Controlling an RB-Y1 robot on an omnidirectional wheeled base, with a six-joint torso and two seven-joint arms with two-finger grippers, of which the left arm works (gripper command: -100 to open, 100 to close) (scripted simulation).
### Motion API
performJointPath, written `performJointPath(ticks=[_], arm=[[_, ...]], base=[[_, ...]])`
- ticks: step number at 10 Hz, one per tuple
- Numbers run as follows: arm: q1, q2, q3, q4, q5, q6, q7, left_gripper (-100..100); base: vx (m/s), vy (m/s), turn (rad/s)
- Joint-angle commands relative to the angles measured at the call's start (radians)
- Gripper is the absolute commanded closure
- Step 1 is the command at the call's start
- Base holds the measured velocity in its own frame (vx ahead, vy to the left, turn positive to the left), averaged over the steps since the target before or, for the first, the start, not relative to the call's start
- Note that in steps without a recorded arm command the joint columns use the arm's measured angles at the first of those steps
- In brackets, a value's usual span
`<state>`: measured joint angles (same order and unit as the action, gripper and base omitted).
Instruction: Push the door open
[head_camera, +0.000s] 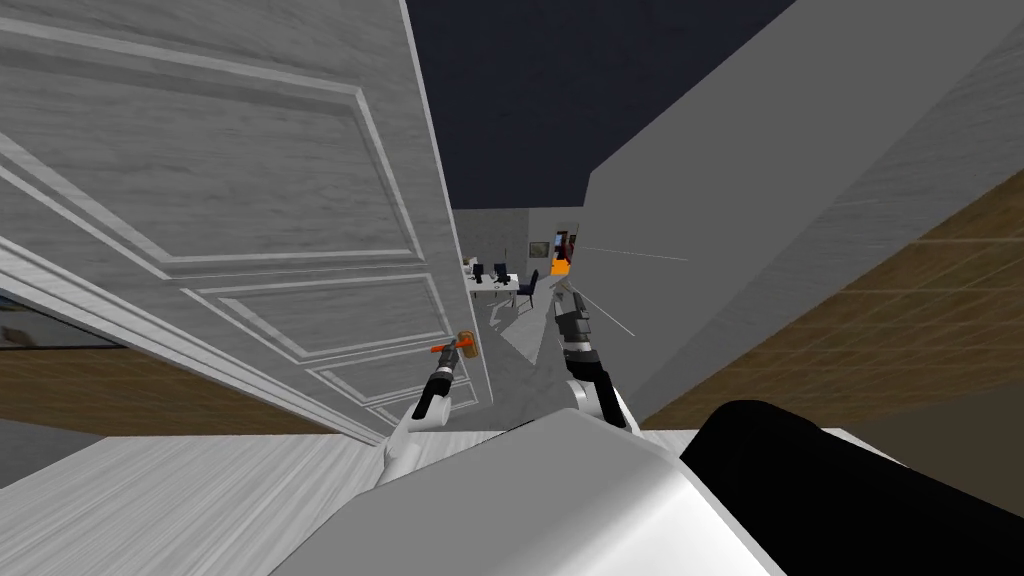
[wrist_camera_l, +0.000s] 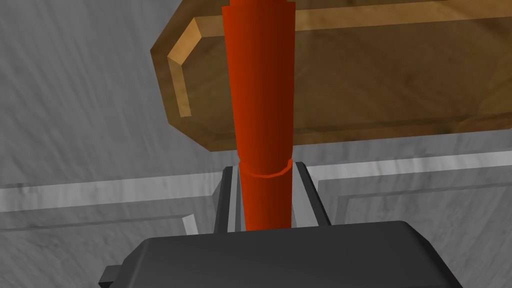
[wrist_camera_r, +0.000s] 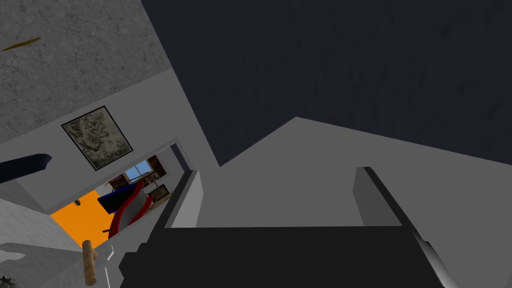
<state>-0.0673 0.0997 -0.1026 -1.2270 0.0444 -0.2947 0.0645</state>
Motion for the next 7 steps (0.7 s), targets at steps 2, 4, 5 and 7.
performJointPath(ticks=[2, 4, 5, 7], arm=[[-0.003, 0.008, 0.045, -0.003, 0.004, 0.006, -0.008, 100], [-0.01, 0.007, 0.071, 0.008, 0.006, 0.005, -0.014, 100], [-0.012, 0.006, 0.08, 0.011, 0.007, 0.005, -0.016, 100], [-0.019, 0.005, 0.106, 0.022, 0.009, 0.004, -0.021, 100]], base=[[0.135, -0.103, 0.054], [0.143, -0.105, 0.08], [0.139, -0.112, 0.062], [0.115, -0.096, 0.063]])
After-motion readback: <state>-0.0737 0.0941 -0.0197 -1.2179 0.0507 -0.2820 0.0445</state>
